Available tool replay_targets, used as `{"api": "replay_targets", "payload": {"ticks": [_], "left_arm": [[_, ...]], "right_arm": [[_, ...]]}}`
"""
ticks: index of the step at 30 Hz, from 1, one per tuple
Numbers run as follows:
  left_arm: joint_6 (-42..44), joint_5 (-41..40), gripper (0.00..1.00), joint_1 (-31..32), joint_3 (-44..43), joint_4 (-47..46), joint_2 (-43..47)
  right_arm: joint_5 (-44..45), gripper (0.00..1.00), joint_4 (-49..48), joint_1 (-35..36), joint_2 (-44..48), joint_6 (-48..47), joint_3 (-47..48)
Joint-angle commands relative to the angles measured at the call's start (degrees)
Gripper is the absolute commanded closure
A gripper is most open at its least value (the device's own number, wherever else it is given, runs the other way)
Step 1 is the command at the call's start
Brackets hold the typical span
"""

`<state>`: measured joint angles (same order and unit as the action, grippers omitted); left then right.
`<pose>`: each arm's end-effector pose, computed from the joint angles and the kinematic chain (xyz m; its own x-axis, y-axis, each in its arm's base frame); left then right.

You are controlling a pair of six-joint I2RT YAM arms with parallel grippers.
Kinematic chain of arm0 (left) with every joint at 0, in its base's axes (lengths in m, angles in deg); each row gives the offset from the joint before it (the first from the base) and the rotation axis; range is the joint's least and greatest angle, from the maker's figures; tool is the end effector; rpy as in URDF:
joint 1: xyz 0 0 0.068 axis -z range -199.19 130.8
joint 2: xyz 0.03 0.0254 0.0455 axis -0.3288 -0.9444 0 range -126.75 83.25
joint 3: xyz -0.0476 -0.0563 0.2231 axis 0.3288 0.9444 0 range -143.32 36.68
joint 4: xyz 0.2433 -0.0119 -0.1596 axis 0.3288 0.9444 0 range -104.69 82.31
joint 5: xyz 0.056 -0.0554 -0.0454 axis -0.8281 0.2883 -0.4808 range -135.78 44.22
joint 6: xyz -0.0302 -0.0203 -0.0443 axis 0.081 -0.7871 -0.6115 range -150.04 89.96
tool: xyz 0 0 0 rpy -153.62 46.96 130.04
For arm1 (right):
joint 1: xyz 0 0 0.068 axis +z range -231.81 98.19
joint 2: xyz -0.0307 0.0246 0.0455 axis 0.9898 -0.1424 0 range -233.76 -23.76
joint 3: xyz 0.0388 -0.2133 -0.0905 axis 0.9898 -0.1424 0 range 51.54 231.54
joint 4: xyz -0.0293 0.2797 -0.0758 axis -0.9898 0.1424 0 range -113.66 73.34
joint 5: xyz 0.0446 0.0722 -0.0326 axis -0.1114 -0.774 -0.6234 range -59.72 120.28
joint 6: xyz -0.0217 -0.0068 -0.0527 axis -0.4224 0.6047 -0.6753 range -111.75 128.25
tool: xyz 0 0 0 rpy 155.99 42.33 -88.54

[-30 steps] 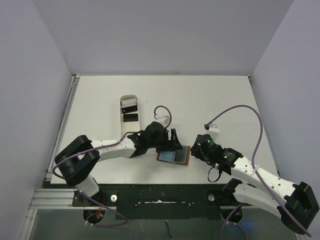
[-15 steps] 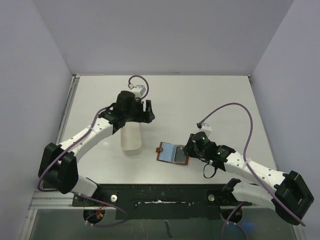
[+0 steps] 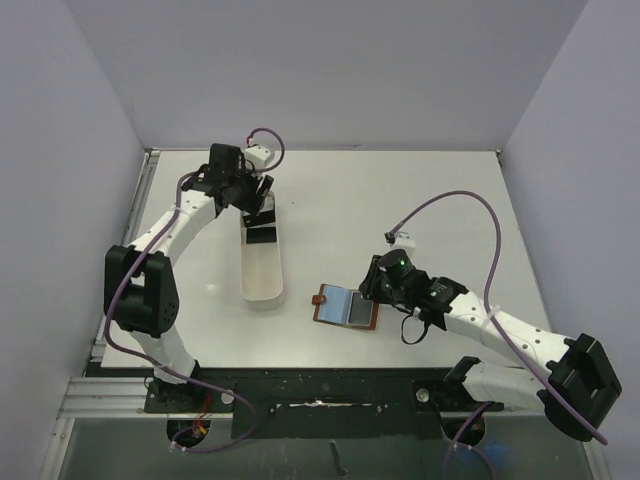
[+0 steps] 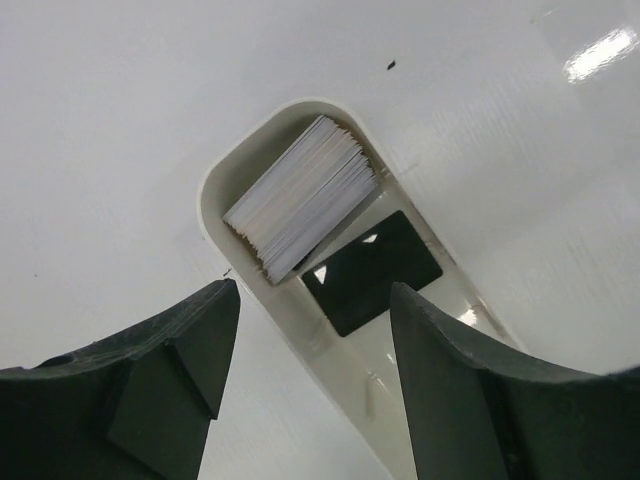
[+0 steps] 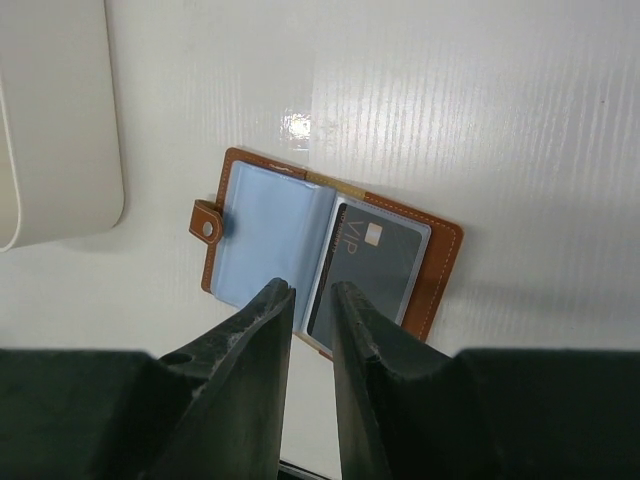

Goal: Put the credit cards into the card holder
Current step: Pick up the credit card from the storage box.

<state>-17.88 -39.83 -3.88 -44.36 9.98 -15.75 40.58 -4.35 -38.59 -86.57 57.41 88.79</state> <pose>0.4048 -0.1153 0.2298 -0.5677 0.3728 -0.7340 0.4664 0.8804 0.0864 0.2042 0.1821 0.1677 -0.7761 0.2922 -0.5588 0.0087 0.8911 0.4538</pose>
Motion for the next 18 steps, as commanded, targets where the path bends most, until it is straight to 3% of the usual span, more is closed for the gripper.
{"api": "replay_targets", "payload": {"ticks": [1,11,18], "left_arm": [[12.16,-1.50,0.40,-1.11,-6.30,1.91,-4.28],[16.41,0.88,0.46,-1.19,-9.32,-0.89,-10.33],[17.57,1.00,0.45,-0.77,-9.57,-1.00,-11.73]], "right_arm": [[1.75,0.76,1.89,0.39,-0.23,-0.78,3.69],[3.30,0.76,2.84,0.85,-0.86,1.19,4.61],[4.19,0.76,3.74,0.90,-0.80,0.75,5.55]]}}
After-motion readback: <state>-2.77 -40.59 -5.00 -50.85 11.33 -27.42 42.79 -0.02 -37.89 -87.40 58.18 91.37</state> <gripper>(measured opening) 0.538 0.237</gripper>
